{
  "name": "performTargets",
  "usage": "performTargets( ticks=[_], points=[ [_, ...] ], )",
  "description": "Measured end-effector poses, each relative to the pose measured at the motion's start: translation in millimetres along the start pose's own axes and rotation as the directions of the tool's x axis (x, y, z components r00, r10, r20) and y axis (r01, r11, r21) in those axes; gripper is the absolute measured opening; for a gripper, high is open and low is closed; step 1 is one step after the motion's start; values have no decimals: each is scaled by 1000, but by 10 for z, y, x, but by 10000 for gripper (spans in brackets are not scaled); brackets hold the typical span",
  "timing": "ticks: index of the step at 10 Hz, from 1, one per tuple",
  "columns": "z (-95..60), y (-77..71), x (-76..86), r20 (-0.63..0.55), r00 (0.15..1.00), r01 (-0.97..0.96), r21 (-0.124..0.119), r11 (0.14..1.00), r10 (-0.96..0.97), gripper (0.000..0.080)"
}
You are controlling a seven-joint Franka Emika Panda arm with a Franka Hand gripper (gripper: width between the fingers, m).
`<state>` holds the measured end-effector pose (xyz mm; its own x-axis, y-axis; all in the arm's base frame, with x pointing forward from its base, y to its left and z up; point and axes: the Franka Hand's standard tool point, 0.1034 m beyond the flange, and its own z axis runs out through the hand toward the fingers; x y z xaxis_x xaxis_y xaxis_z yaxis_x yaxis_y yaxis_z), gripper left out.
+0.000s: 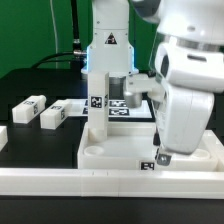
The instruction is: Assemble desk
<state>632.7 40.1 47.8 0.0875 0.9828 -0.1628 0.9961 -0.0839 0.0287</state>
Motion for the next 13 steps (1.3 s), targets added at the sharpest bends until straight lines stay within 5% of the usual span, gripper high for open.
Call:
performTargets(
  ticks=[1, 3, 6, 10, 13],
  points=[
    [-130, 32, -51, 3, 1000, -6, -6, 1000, 6, 576],
    [-336, 87, -194, 16, 1000, -18, -30, 999, 19, 636],
    [-480, -23, -413, 15, 999, -39, -43, 998, 39, 649],
    [-451, -21, -410, 14, 997, -72, -40, 997, 72, 649],
    [-372, -178, -692, 58, 903, -428, 46, 902, 426, 649]
  ],
)
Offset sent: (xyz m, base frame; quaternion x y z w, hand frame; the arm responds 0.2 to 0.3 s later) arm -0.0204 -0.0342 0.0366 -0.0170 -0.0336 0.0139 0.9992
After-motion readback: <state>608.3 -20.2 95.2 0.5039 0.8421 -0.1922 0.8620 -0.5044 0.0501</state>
